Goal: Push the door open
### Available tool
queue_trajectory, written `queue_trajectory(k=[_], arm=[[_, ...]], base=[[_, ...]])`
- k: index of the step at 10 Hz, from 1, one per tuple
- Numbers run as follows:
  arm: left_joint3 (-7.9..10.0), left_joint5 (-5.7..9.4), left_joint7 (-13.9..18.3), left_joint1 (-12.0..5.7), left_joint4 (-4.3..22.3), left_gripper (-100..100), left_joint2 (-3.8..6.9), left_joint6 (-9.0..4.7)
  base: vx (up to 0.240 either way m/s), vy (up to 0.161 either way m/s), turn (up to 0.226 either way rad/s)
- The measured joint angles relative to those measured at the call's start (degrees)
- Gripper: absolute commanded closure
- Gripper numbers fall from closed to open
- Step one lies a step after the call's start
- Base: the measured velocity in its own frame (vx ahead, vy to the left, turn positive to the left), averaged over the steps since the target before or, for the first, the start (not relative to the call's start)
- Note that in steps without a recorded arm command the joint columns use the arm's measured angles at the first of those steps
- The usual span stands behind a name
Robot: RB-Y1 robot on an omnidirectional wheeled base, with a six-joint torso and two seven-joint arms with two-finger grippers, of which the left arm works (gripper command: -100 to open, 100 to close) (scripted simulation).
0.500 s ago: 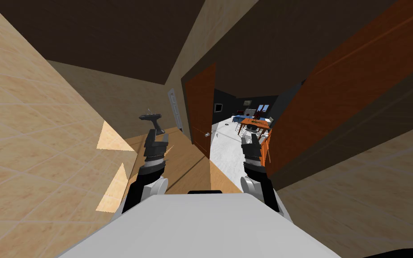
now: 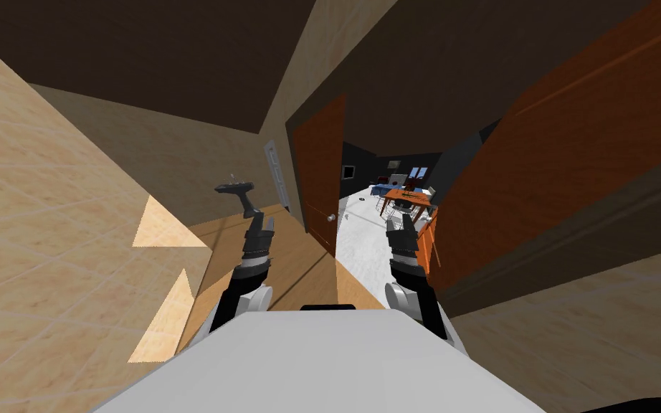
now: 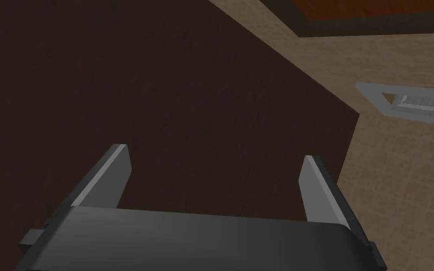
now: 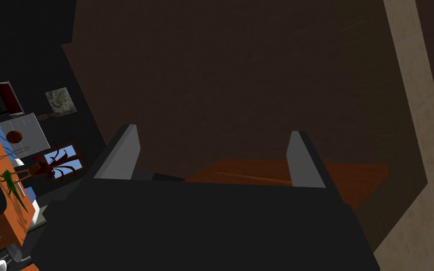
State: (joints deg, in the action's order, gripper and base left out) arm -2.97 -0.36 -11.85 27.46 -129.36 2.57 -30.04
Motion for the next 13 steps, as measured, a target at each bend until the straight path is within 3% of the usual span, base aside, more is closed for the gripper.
queue_trajectory(k=[8, 13], arm=[[-1.29, -5.61, -8.8, -1.37, 10.0, -100, 1.14, -2.36], [-2.79, -9.85, -15.2, -1.7, 16.6, -100, 1.17, -4.17]], base=[[0.101, 0.032, -0.049], [0.088, 0.035, -0.052]])
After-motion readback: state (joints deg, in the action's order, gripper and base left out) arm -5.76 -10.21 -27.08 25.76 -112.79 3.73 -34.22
